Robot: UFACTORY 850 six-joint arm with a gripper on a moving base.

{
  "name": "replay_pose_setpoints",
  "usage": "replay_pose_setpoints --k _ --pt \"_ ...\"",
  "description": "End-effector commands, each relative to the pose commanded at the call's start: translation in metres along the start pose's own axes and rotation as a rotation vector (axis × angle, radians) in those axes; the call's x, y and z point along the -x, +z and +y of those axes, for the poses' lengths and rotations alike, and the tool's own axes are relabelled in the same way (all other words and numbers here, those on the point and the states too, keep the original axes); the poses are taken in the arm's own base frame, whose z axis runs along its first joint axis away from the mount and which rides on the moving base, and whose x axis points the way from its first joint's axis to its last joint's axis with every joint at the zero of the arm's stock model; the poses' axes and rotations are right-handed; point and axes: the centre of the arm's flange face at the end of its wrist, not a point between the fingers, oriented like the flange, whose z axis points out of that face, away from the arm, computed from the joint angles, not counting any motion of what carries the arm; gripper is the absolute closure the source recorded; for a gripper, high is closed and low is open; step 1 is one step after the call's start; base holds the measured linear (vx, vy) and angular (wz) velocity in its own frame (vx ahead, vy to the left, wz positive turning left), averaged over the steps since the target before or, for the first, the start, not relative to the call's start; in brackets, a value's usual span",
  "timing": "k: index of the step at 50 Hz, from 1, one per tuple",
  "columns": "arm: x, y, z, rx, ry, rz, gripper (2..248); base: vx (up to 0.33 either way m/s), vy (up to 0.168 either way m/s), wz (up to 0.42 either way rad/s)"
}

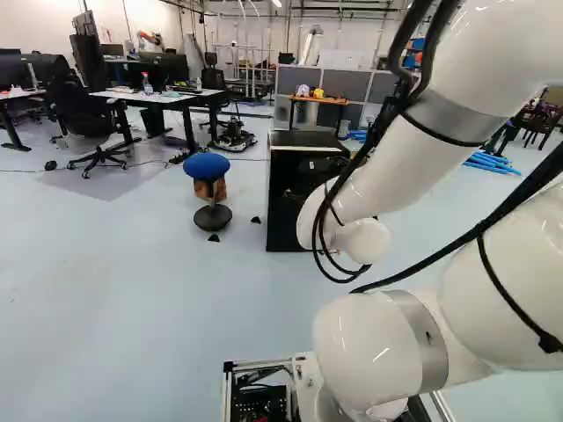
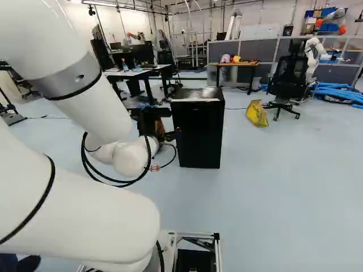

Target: Grab a drink from the fridge

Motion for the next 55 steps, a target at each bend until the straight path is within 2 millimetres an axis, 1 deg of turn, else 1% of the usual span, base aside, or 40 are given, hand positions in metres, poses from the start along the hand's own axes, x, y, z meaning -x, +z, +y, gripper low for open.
replay_pose_setpoints --k 27,55 --pt "0.0000 0.0000 0.0000 0.000 0.000 0.000 3 0.149 0.048 -0.017" --pt "0.0000 0.0000 0.0000 0.000 0.000 0.000 3 0.128 0.069 -0.019"
